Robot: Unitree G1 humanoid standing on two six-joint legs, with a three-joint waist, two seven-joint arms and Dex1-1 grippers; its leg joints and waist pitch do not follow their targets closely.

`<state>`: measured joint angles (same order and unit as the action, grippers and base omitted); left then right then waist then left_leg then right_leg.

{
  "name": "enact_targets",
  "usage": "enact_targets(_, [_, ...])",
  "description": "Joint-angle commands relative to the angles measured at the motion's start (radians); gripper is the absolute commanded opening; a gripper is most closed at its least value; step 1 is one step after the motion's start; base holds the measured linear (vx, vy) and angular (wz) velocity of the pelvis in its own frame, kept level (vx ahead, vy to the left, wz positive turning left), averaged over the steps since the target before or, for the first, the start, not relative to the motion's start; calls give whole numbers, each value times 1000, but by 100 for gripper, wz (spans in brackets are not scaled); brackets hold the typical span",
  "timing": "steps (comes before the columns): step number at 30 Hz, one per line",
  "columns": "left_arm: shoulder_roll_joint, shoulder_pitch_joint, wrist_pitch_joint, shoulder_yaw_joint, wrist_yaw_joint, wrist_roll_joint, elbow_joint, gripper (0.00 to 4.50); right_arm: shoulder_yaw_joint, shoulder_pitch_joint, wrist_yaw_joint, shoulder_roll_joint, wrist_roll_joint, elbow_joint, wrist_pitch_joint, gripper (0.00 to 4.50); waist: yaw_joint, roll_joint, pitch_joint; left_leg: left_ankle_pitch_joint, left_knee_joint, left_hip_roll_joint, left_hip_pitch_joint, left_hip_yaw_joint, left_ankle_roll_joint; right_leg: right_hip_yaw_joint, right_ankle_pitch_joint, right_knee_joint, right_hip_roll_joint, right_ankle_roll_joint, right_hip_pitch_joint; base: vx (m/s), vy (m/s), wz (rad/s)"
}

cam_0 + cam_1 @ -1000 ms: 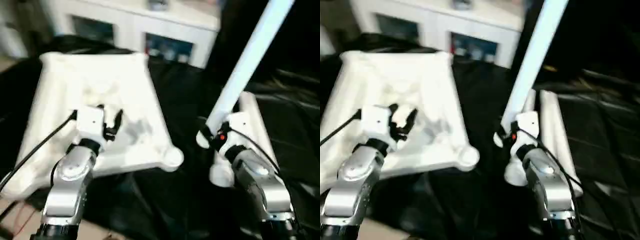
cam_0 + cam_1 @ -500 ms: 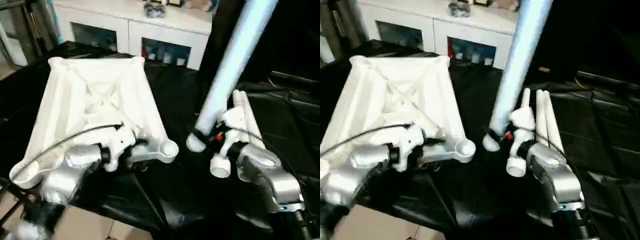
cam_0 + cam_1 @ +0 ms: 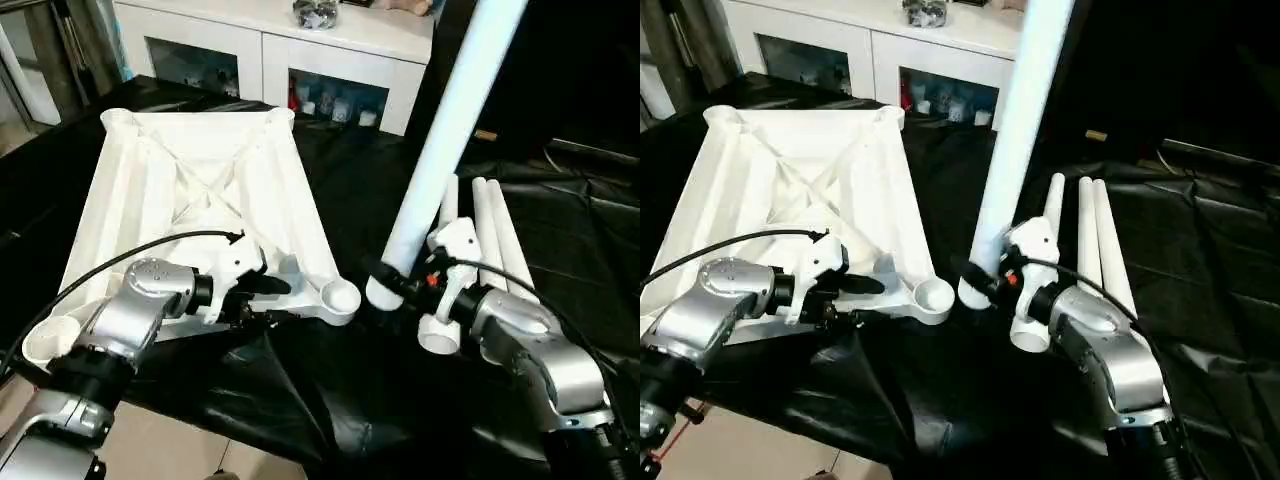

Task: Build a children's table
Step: Move to table, then insert table leg to table base

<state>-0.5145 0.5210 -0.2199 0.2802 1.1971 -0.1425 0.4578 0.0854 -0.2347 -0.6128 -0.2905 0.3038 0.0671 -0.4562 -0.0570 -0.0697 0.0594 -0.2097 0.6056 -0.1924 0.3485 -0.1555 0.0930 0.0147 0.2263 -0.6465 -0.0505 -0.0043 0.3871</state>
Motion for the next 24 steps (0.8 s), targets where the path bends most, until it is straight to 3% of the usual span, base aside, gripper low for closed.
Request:
enact_targets(1, [3, 3, -10, 17, 16, 13, 20, 235, -10, 0, 8, -5, 3, 31, -8, 191, -1, 22, -65, -83, -73, -27, -4, -3, 17, -38, -29, 68, -68, -225, -52, 0, 0, 0])
enact_targets(4, [-2, 8, -2, 18, 19, 24, 33, 208, -10, 0, 8, -3, 5, 33, -12, 191, -2, 21, -65, -68, -72, -26, -4, -3, 10, -38, -50, 67, -67, -227, -53, 0, 0, 0])
enact_targets(10, [-15, 7, 3, 25, 34, 37, 40, 155, -8, -8, 7, -5, 6, 24, -9, 191, -1, 18, -63, -95, -75, -28, -3, -3, 16, -38, 5, 72, -69, -221, -52, 0, 0, 0])
enact_targets(17, [-33, -7, 14, 40, 60, 59, 32, 118, -7, -12, 4, -5, 4, 20, -9, 191, 2, 17, -62, -77, -75, -28, -2, -3, 9, -38, -9, 71, -69, -220, -51, 0, 0, 0])
enact_targets(24, [-49, -6, 49, 63, 48, 111, 48, 57, 0, -28, -5, -5, 1, 4, -5, 191, 5, 16, -60, -103, -77, -29, -3, -3, 14, -39, 48, 76, -70, -210, -49, 0, 0, 0])
